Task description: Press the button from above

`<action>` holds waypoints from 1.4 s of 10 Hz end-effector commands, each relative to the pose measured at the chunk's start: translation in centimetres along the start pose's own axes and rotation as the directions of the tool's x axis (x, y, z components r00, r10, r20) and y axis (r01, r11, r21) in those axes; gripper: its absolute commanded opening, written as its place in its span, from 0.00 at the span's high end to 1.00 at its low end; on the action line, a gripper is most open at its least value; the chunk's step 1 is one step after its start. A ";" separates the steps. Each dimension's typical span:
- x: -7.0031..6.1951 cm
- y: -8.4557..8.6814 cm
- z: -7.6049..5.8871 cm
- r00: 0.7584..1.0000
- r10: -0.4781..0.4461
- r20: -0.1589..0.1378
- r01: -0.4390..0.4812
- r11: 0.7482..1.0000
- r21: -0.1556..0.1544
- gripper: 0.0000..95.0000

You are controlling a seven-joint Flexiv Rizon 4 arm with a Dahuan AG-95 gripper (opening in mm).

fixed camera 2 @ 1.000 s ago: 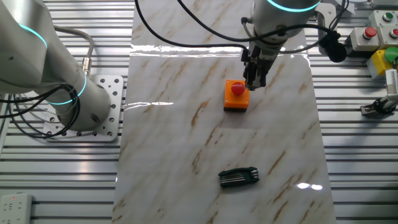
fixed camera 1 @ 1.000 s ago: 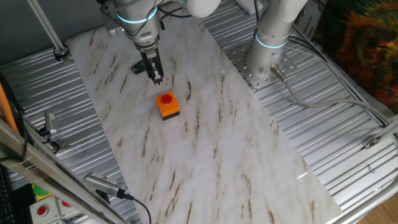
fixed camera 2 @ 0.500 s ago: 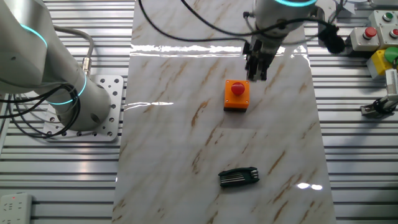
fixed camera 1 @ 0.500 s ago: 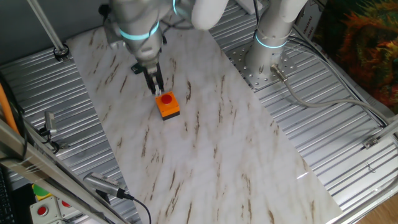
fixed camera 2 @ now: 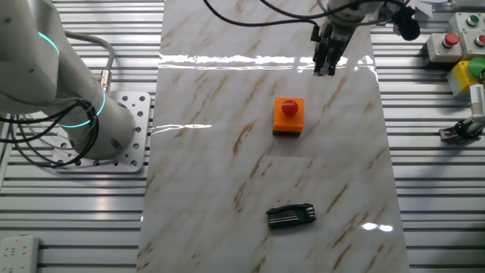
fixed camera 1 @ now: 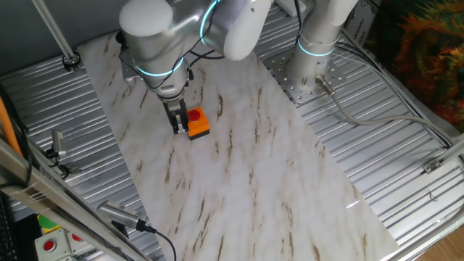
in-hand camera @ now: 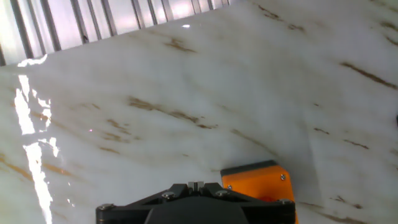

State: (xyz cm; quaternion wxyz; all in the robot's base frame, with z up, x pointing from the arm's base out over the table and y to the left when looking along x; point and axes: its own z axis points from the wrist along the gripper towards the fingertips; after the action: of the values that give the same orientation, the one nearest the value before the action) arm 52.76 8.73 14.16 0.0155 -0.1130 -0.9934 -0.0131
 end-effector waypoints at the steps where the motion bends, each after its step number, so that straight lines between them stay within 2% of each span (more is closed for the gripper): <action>1: -0.1 0.0 0.1 1.000 -0.024 -0.002 0.024 1.000 0.001 1.00; 4: 0.1 -0.6 -0.2 0.996 -0.090 -0.001 0.090 0.996 -0.002 1.00; 7: 1.3 -4.0 -1.0 0.995 -0.100 -0.002 0.100 0.995 -0.013 1.00; 9: 1.3 -4.1 -1.0 0.997 -0.083 -0.005 0.083 0.997 -0.004 1.00; 11: 1.3 -4.3 -1.1 0.996 -0.088 0.003 0.088 0.996 -0.015 1.00; 14: 1.4 -4.3 -1.1 0.998 -0.065 -0.004 0.065 0.998 -0.008 1.00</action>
State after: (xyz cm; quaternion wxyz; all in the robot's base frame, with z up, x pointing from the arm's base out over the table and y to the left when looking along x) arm 50.35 4.72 15.31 0.0156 -0.0813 -0.9964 -0.0167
